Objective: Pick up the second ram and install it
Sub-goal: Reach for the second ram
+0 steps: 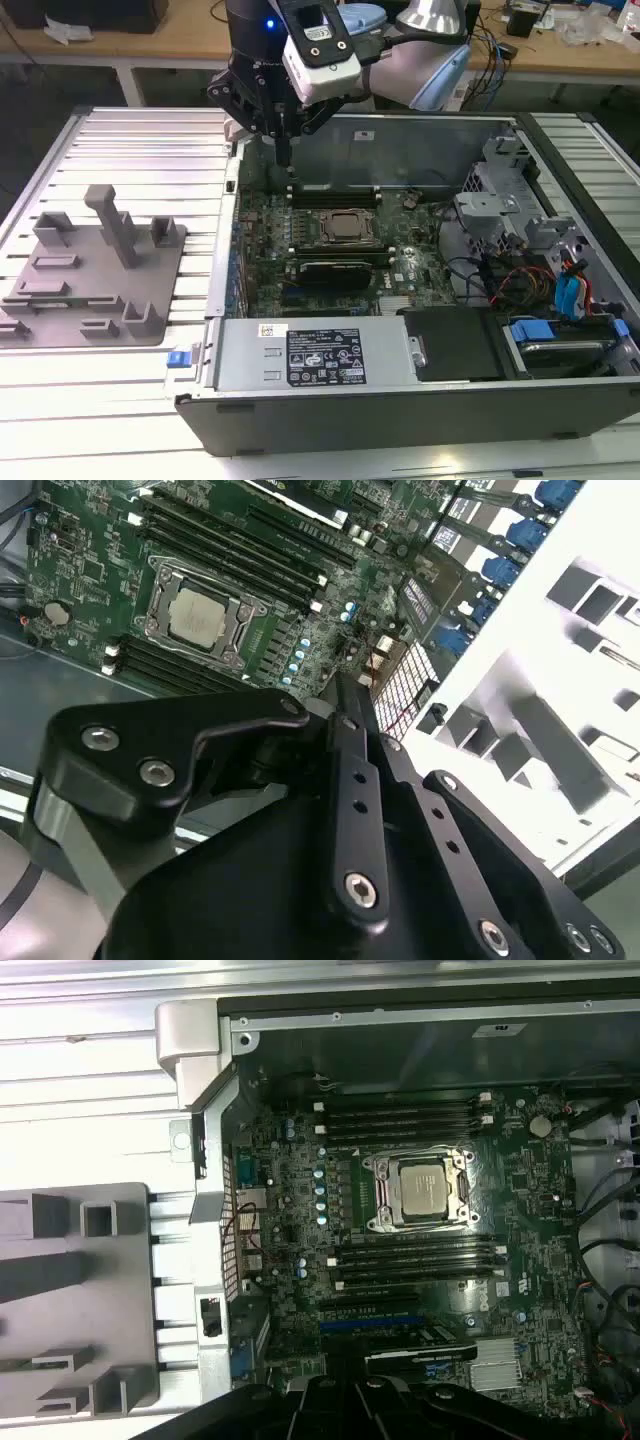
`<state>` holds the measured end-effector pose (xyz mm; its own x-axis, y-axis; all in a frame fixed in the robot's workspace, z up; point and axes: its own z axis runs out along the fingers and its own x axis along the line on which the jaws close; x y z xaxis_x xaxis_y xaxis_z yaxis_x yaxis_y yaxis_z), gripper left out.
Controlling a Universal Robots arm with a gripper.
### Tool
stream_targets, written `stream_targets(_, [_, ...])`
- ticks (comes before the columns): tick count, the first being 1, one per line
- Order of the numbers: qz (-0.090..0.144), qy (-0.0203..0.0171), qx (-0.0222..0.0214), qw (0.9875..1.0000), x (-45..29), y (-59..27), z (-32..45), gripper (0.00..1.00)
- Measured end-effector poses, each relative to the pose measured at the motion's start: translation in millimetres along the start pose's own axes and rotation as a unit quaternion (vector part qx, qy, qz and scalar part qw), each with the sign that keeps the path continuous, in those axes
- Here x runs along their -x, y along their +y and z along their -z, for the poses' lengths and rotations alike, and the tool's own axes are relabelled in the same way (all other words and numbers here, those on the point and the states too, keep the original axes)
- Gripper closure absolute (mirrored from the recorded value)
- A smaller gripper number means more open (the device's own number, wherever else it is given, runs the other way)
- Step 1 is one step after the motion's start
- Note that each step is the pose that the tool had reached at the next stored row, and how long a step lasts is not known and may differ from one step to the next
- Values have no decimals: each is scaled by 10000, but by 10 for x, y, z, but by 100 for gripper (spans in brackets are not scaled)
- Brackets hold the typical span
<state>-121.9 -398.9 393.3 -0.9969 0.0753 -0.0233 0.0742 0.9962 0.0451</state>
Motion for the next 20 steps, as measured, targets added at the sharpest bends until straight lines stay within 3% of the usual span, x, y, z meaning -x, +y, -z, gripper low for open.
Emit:
stream_targets(8, [-1,0,0,10000,-6,0,0,92])
stream_targets(20, [0,0,0,10000,-238,-18,6,92])
